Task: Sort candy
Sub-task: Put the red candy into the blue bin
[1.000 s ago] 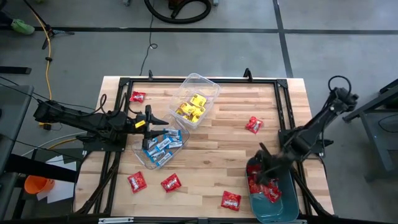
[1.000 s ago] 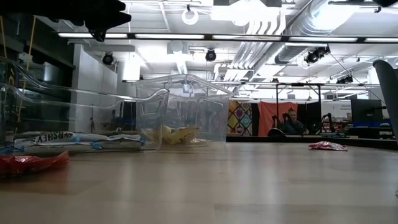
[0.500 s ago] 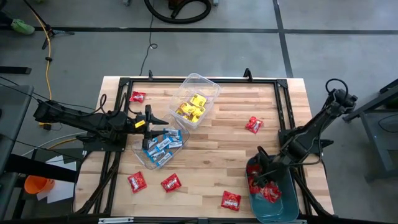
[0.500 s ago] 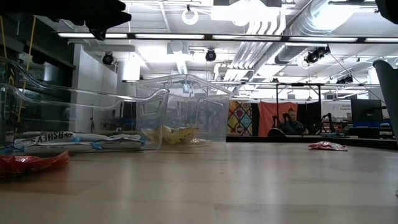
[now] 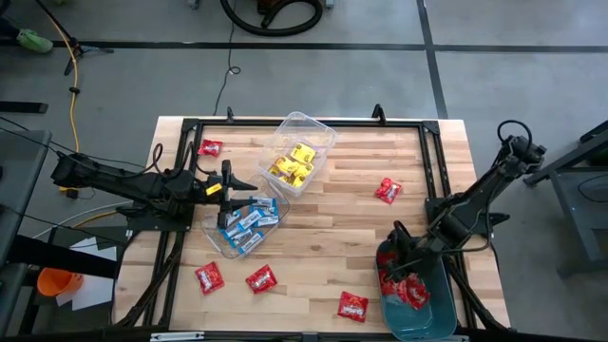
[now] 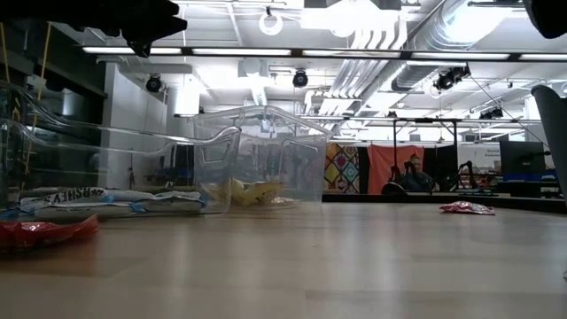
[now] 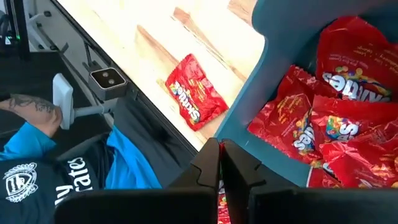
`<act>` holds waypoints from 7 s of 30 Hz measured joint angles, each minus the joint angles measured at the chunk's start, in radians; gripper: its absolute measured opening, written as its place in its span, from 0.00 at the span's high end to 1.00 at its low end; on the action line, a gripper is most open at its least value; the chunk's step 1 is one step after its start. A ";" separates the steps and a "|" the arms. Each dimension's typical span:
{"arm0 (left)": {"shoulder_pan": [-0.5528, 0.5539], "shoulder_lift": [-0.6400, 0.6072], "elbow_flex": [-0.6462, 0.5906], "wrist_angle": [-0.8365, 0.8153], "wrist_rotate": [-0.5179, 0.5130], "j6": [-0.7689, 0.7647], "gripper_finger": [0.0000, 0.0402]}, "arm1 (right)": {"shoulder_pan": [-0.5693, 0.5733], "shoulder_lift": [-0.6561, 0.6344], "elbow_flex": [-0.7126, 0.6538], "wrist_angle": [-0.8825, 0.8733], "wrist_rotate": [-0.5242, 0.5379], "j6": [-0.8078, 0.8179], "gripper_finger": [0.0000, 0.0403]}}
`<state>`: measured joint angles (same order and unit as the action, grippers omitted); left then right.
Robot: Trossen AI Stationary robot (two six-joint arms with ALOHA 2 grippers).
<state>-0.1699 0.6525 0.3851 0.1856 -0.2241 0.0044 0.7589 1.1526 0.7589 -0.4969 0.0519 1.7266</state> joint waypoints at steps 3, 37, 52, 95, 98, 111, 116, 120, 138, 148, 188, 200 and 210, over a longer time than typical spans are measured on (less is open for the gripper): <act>0.000 0.000 0.000 0.000 0.000 0.000 0.63 | 0.000 0.000 0.000 0.000 0.013 0.004 1.00; 0.014 -0.027 0.000 -0.039 -0.387 -0.103 0.63 | -0.355 0.005 0.295 -0.323 0.839 -0.687 0.70; 0.660 0.287 0.353 -0.763 -0.350 -0.369 0.71 | -0.766 0.208 0.257 0.292 0.619 -1.317 0.70; 1.042 0.906 0.346 -0.757 -0.259 -0.395 0.71 | -0.889 0.487 0.257 0.673 0.538 -1.492 0.70; 1.040 0.906 0.346 -0.758 -0.264 -0.394 0.71 | -0.888 0.487 0.257 0.671 0.538 -1.500 0.70; 1.039 0.906 0.346 -0.770 -0.264 -0.357 0.98 | -0.887 0.487 0.257 0.663 0.538 -1.500 0.70; 1.031 0.870 0.345 -0.786 -0.243 -0.296 1.00 | -0.887 0.478 0.257 0.662 0.538 -1.501 0.70; 1.005 0.756 0.361 -0.813 -0.241 -0.273 1.00 | -0.876 0.443 0.257 0.666 0.538 -1.514 0.70; 0.419 0.157 0.439 -0.649 0.066 -0.246 1.00 | -0.594 0.180 0.257 0.473 0.539 -1.734 0.70; 0.033 0.335 0.311 -0.046 0.070 -0.063 1.00 | -0.362 -0.042 0.257 0.404 0.538 -1.669 0.70; -0.054 0.639 0.372 0.061 0.211 0.157 1.00 | -0.344 0.424 0.553 0.118 0.542 -2.010 0.32; -0.053 0.639 0.372 0.058 0.188 0.172 1.00 | -0.395 0.489 0.589 0.119 0.541 -2.042 0.41; -0.052 0.640 0.372 0.066 0.177 0.180 0.98 | -0.394 0.489 0.589 0.117 0.496 -2.022 0.96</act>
<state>-0.2222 1.2922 0.7574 0.2517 -0.0474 0.1840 0.3653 1.6421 1.3476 -0.3798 0.5482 -0.2957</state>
